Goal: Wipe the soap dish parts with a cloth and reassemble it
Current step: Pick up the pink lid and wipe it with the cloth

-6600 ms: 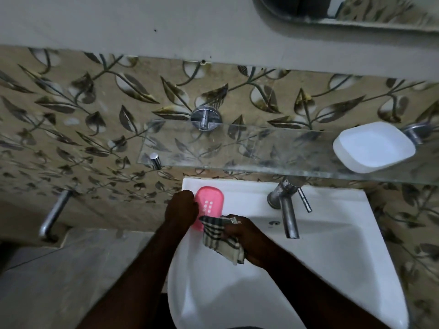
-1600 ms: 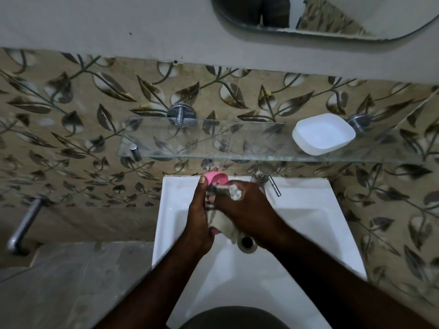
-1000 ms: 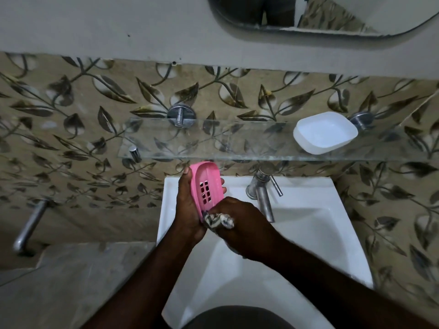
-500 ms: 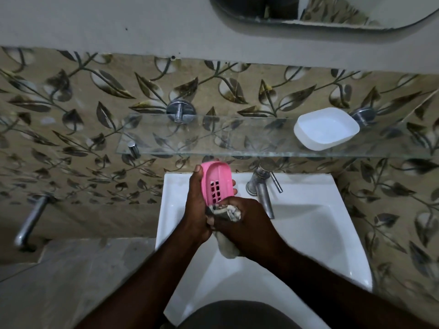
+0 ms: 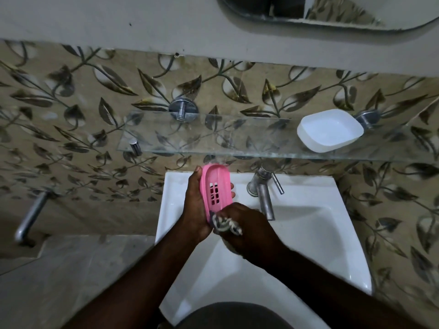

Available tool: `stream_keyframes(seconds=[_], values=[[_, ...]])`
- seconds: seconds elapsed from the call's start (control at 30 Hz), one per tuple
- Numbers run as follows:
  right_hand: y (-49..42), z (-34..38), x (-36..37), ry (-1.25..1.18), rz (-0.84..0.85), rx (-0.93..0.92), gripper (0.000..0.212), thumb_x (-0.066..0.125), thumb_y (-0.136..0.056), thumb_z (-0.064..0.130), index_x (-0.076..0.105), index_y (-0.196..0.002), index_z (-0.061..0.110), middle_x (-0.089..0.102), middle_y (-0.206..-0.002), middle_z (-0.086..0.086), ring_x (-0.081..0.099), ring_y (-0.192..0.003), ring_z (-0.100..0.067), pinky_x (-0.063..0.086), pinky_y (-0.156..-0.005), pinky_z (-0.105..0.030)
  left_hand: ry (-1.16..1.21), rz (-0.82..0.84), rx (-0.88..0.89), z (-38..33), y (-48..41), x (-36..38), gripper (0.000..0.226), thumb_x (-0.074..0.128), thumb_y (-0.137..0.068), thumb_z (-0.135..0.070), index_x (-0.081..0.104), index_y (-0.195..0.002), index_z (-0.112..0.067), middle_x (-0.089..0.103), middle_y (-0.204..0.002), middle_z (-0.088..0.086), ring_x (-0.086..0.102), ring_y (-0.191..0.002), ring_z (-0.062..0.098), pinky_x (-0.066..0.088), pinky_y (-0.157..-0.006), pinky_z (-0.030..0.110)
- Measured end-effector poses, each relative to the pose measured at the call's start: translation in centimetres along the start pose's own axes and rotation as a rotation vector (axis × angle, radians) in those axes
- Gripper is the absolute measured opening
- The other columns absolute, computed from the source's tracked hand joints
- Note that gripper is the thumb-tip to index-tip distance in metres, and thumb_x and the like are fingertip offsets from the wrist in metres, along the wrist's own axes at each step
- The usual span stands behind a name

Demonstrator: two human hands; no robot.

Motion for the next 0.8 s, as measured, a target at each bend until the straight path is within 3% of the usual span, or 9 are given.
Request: stream_keyframes(seconds=[0.07, 0.13, 0.23, 0.27, 0.33, 0.43, 0.53, 0.7, 0.8], values=[[0.2, -0.6, 0.3, 0.096, 0.07, -0.056, 0.014, 0.071, -0.085, 0.03, 0.069, -0.097, 0.024, 0.067, -0.095, 0.006, 0.063, -0.088, -0.011, 0.041, -0.071, -0.015, 0.019, -0.02, -0.05, 1.1, -0.1, -0.8, 0.066, 0.048, -0.068, -0.067, 0.08, -0.077, -0.01, 0.075, -0.083, 0.016, 0.072, -0.073, 0.027, 0.059, -0.07, 0.036], [0.1, -1.5, 0.3, 0.005, 0.061, 0.006, 0.015, 0.077, -0.079, 0.025, 0.071, -0.092, 0.021, 0.069, -0.092, 0.005, 0.065, -0.086, -0.012, 0.046, -0.073, -0.02, 0.029, -0.02, -0.089, 1.9, 0.0, -0.9, 0.064, 0.048, -0.076, -0.065, 0.08, -0.074, -0.011, 0.075, -0.084, 0.015, 0.072, -0.073, 0.027, 0.058, -0.073, 0.036], [0.5, -3.1, 1.4, -0.375, -0.016, 0.363, 0.021, 0.082, -0.063, 0.02, 0.072, -0.082, 0.018, 0.073, -0.082, 0.001, 0.069, -0.078, -0.013, 0.056, -0.073, -0.034, 0.01, -0.023, -0.078, 1.9, 0.0, -0.6, 0.066, 0.051, -0.074, -0.065, 0.079, -0.085, -0.006, 0.073, -0.088, 0.018, 0.07, -0.074, 0.028, 0.057, -0.072, 0.034], [0.7, -3.1, 1.7, -0.449, -0.05, 0.405, 0.022, 0.079, -0.062, 0.021, 0.071, -0.083, 0.017, 0.073, -0.081, 0.0, 0.07, -0.077, -0.015, 0.058, -0.072, -0.038, 0.017, -0.024, -0.066, 1.8, 0.1, -0.3, 0.069, 0.053, -0.071, -0.065, 0.077, -0.093, -0.004, 0.073, -0.092, 0.019, 0.069, -0.077, 0.029, 0.057, -0.074, 0.036], [0.7, -1.9, 1.1, -0.322, -0.071, 0.262, 0.02, 0.076, -0.07, 0.029, 0.068, -0.087, 0.02, 0.071, -0.085, 0.004, 0.068, -0.077, -0.014, 0.057, -0.071, -0.035, 0.032, -0.027, -0.056, 1.4, 0.2, -0.4, 0.074, 0.05, -0.075, -0.064, 0.07, -0.107, -0.002, 0.071, -0.098, 0.022, 0.067, -0.084, 0.033, 0.054, -0.081, 0.04], [0.8, -0.2, 0.1, 0.075, -0.001, -0.093, 0.013, 0.073, -0.083, 0.024, 0.068, -0.091, 0.016, 0.066, -0.088, 0.0, 0.065, -0.08, -0.02, 0.05, -0.069, -0.028, 0.035, -0.004, -0.111, 1.4, 0.3, -0.4, 0.069, 0.044, -0.084, -0.063, 0.073, -0.098, -0.003, 0.072, -0.094, 0.022, 0.068, -0.081, 0.032, 0.054, -0.079, 0.039], [0.5, -0.9, 0.4, 0.154, 0.045, -0.136, 0.012, 0.074, -0.082, 0.02, 0.071, -0.091, 0.014, 0.069, -0.089, -0.001, 0.066, -0.083, -0.021, 0.052, -0.07, -0.031, 0.048, -0.021, -0.189, 2.0, 0.5, -0.8, 0.07, 0.042, -0.086, -0.063, 0.07, -0.102, -0.001, 0.07, -0.089, 0.021, 0.067, -0.074, 0.03, 0.055, -0.071, 0.035], [0.1, -2.3, 0.4, -0.243, -0.04, 0.142, 0.01, 0.075, -0.069, 0.022, 0.072, -0.078, 0.024, 0.069, -0.079, 0.009, 0.066, -0.077, -0.003, 0.049, -0.069, -0.02, 0.131, 0.012, -0.209, 1.5, 1.0, -0.4, 0.075, 0.061, -0.07, -0.056, 0.062, -0.118, 0.001, 0.063, -0.108, 0.027, 0.06, -0.097, 0.038, 0.048, -0.089, 0.046], [0.0, -3.0, 0.3, -0.419, -0.047, 0.316, 0.023, 0.08, -0.065, 0.002, 0.071, -0.071, 0.022, 0.072, -0.07, 0.004, 0.068, -0.068, -0.005, 0.053, -0.065, -0.025, 0.185, 0.047, -0.13, 1.6, 1.6, -0.1, 0.072, 0.064, -0.071, -0.048, 0.057, -0.124, 0.001, 0.061, -0.108, 0.025, 0.059, -0.1, 0.036, 0.046, -0.092, 0.045]])
Point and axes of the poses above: each hand's wrist, its own y-axis away from the middle knuckle, its own x-axis out of the palm, z = x × y, the point moved 10 cm from there along -y, towards the middle knuckle
